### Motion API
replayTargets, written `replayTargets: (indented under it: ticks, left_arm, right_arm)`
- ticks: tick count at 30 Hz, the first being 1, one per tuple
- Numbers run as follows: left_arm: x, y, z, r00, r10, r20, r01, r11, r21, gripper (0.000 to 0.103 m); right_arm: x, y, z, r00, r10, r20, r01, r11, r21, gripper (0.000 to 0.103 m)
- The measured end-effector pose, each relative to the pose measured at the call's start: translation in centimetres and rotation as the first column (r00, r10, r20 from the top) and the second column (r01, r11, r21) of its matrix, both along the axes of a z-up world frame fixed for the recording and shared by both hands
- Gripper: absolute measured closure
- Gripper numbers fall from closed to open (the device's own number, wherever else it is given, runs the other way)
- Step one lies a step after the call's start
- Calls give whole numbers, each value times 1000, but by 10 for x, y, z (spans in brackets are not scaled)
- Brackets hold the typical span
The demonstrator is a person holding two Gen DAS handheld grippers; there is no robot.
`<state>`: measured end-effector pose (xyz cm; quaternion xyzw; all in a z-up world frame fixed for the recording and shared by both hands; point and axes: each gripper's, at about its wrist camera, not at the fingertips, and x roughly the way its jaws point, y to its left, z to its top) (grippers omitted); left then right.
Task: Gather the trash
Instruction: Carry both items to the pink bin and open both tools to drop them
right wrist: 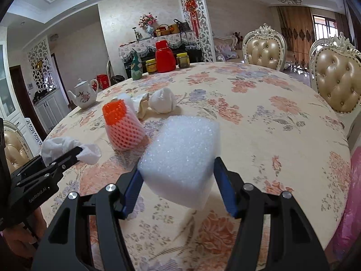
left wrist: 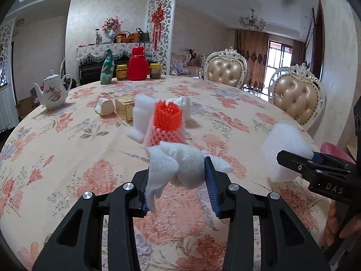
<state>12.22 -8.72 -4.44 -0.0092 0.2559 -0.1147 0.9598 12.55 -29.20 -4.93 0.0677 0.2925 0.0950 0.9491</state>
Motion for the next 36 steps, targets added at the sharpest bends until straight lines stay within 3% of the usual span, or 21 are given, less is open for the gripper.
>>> replayTargets:
  ticks: [7,16,25,36]
  left_arm:
    - [3,-20,0,999,-39,-3,39,999,15,65]
    - [10,-77,5,983,-183,4,182,983,26,65]
    - [14,-158,5,935,-355,12,355,935,25,65]
    - [16,-270,9,828,-560,30,561,828,-12,65]
  right_arm:
    - [-4,-22,-2,999,-39,3,39,999,3,43]
    - [-22,-76,-3,987,-158,15,157,987,7,43]
    - [-62,-137,4,953,-293,74,295,955,-16,43]
    - [-116,-218,5,873,-480,90,483,875,-23,43]
